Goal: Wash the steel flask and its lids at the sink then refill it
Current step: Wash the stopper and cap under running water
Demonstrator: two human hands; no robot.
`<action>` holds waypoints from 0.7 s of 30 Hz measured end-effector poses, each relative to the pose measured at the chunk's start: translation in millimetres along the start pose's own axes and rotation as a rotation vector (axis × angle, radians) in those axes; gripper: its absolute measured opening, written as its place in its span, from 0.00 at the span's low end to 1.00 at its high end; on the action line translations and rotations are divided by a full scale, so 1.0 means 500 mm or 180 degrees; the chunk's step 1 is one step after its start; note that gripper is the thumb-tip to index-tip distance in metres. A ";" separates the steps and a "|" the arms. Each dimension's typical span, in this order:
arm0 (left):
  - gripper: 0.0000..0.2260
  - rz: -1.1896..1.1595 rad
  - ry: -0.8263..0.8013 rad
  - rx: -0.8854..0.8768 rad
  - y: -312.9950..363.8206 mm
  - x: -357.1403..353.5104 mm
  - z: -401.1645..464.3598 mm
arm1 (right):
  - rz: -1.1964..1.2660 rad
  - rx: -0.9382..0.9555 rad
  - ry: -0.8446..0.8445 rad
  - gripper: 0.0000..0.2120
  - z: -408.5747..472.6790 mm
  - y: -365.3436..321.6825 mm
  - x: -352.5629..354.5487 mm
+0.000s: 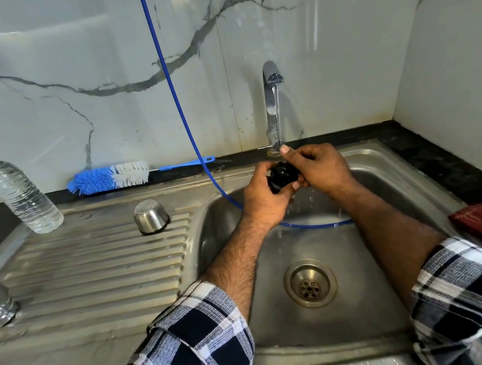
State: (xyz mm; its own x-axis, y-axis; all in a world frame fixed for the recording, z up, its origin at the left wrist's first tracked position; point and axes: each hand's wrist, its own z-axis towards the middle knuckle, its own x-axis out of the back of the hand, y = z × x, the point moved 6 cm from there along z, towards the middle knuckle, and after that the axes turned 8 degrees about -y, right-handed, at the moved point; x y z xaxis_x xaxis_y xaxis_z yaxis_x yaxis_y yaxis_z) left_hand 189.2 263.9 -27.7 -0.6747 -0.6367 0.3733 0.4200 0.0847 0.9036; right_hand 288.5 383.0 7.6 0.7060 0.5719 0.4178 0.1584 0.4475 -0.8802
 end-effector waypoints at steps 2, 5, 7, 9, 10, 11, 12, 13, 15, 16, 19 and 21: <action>0.24 -0.0012 0.0225 -0.0057 0.008 0.013 -0.001 | 0.0145 -0.0022 -0.0260 0.18 0.001 -0.002 -0.010; 0.22 -0.0601 0.0461 0.0140 0.002 0.032 -0.001 | 0.0958 -0.0384 -0.0645 0.14 0.006 0.017 -0.032; 0.17 -0.1061 0.0518 0.0181 -0.003 0.040 0.003 | 0.1508 -0.0832 -0.0649 0.14 0.008 0.042 -0.040; 0.15 -0.1149 0.0529 0.0123 -0.005 0.045 0.009 | 0.1947 -0.1179 -0.0656 0.15 0.005 0.063 -0.049; 0.14 -0.1045 0.0551 0.0072 -0.004 0.045 0.010 | 0.2119 -0.1278 -0.0691 0.16 0.002 0.068 -0.054; 0.14 -0.0905 0.0583 0.0010 -0.004 0.047 0.011 | 0.2254 -0.1332 -0.0736 0.17 -0.001 0.068 -0.059; 0.14 -0.0782 0.0613 -0.0032 -0.005 0.047 0.012 | 0.2345 -0.1367 -0.0768 0.17 -0.005 0.067 -0.063; 0.14 -0.0703 0.0642 -0.0047 -0.006 0.046 0.012 | 0.2413 -0.1400 -0.0793 0.17 -0.007 0.066 -0.067; 0.13 -0.0668 0.0659 -0.0041 -0.005 0.042 0.011 | 0.2494 -0.1494 -0.0881 0.17 -0.012 0.062 -0.075; 0.13 -0.0671 0.0648 -0.0039 -0.004 0.041 0.010 | 0.2529 -0.1531 -0.0948 0.18 -0.015 0.060 -0.080; 0.16 -0.0574 0.0577 -0.0046 -0.003 0.042 0.009 | 0.2395 -0.1502 -0.1020 0.21 -0.018 0.053 -0.084; 0.18 -0.0341 0.0508 -0.0062 -0.005 0.038 0.009 | 0.2170 -0.1385 -0.0942 0.22 -0.012 0.055 -0.076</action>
State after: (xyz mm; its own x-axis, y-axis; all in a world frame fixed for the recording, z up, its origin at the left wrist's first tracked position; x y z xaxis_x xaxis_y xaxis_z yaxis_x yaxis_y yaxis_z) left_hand 172.3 255.1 -21.9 -0.6121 -0.7548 0.2356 0.3635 -0.0041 0.9316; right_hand 270.0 369.4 -34.0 0.5438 0.8026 -0.2452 0.0583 -0.3276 -0.9430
